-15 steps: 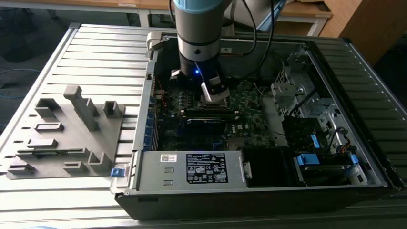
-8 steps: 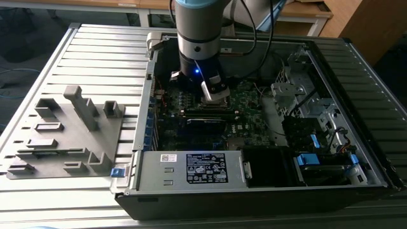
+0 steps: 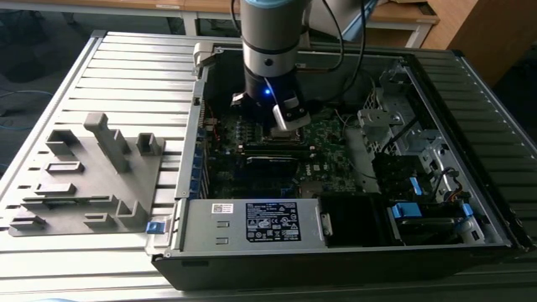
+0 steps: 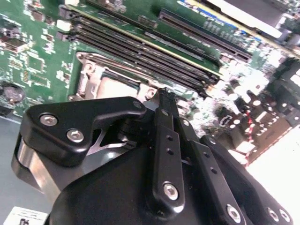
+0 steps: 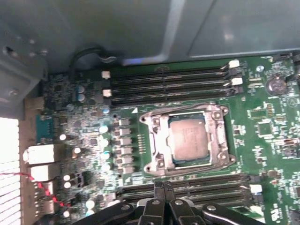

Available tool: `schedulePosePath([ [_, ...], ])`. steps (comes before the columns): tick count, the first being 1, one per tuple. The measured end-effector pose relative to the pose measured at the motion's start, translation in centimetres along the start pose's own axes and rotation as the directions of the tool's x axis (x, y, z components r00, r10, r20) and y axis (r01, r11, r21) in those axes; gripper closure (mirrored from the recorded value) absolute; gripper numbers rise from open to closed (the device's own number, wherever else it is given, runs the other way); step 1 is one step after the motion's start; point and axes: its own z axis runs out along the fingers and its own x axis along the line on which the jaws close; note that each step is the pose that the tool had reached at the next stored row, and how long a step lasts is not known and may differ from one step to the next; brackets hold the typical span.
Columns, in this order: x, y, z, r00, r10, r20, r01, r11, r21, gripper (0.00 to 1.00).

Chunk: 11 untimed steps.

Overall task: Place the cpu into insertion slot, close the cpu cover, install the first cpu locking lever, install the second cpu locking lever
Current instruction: 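Install the second cpu locking lever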

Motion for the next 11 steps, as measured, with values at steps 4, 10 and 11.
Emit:
schedulePosePath([
  [4,-1.12,0.31,0.11,1.0,0.004,0.0006,-0.004,1.0,0.0004,0.89],
  [10,-2.43,0.97,0.28,0.9999,0.012,0.002,-0.012,0.9999,0.0032,0.89],
  [11,-2.52,1.2,0.33,0.9999,0.013,0.0023,-0.013,0.9999,0.0042,0.89],
])
